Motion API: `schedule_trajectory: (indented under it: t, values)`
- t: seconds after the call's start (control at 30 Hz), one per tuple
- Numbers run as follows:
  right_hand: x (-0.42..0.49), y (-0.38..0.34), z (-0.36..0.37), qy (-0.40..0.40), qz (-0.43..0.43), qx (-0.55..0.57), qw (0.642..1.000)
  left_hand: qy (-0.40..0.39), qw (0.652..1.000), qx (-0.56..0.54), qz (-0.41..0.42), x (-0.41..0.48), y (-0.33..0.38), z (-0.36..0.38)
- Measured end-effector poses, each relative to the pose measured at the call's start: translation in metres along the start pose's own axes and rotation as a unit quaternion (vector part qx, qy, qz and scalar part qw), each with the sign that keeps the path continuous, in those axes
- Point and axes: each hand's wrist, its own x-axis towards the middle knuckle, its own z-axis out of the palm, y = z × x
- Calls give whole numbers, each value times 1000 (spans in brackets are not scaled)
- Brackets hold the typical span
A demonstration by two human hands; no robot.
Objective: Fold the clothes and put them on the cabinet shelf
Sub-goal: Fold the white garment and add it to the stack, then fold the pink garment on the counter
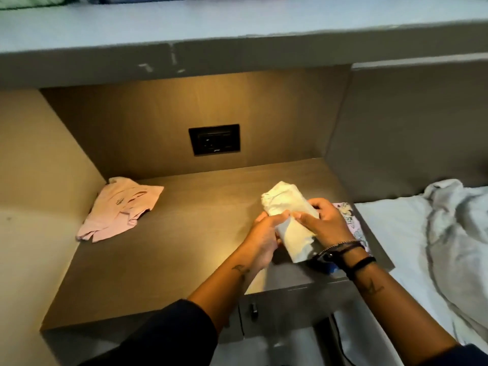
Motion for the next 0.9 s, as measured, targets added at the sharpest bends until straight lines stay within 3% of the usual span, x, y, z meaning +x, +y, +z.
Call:
schedule_trajectory:
  t: [0.1,0.23,0.3,0.37,0.4,0.5,0.6,0.67,0.77,0.9]
  values:
    - [7,22,-42,82,3,-18,996,-25,997,60,-46,25,-11,45]
    - [12,55,-72,101,81,-136,982,39,957,287,-20,49,-42,87]
    - [8,66,-76,99,82,-310,942,79,898,432,38,52,-53,92]
    - [5,75,-74,108,29,-506,855,119,792,585,129,50,-60,85]
    - [5,76,-72,101,-3,-552,828,120,748,629,174,49,-63,80]
    - [9,74,-68,-13,-36,-582,812,45,669,709,219,53,-69,58]
    - [20,73,-69,-81,12,-587,806,-4,701,689,184,56,-68,34]
    - [26,69,-72,-101,37,-621,776,-1,719,668,195,50,-64,21]
    - [32,48,-60,-94,55,-667,737,63,722,658,204,35,-46,-19]
    - [31,4,14,-80,-42,-656,749,201,688,672,187,16,11,-114]
